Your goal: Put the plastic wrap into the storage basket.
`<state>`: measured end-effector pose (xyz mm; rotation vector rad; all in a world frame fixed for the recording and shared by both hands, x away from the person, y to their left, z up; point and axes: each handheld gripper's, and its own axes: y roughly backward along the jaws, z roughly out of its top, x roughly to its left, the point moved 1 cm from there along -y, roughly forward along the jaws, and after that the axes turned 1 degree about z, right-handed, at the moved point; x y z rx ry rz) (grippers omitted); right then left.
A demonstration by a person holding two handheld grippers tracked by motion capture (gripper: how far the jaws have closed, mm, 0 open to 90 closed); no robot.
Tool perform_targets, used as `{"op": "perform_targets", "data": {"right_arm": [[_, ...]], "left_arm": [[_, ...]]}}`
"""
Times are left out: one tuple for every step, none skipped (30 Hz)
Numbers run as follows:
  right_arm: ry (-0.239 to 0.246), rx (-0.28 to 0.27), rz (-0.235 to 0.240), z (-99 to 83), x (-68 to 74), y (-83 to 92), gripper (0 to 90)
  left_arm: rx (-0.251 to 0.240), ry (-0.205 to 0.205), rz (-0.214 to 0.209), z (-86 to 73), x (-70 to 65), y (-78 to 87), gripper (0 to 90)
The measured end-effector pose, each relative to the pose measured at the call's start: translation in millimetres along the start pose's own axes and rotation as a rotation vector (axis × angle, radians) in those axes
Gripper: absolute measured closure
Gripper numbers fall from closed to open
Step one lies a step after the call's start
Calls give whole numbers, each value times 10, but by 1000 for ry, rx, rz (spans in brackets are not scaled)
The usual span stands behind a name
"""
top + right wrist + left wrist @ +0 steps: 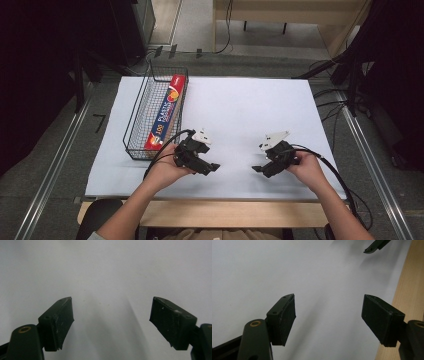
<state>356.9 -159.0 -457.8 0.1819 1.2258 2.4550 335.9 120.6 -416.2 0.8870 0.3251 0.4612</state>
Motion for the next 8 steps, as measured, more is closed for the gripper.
{"op": "perform_targets", "data": {"right_arm": [[-1,0,-2,0,1,-1,197],[1,1,0,0,0,-2,197],[0,2,3,0,2,-4,197],[0,3,4,0,3,-6,197],[1,4,4,0,2,-7,197],[0,4,2,1,2,-8,197],[1,5,2,1,2,-8,197],[2,5,3,0,2,-9,197]], "left_arm": [[3,1,1,-2,-1,-8,281],[2,6,3,-6,-3,-16,280],[5,4,-3,-12,5,-24,280],[7,8,-6,-17,10,-34,280],[11,8,-8,-23,15,-43,281],[19,6,-10,-29,17,-53,284],[18,7,-10,-33,16,-66,284],[18,7,-10,-33,16,-66,284]]}}
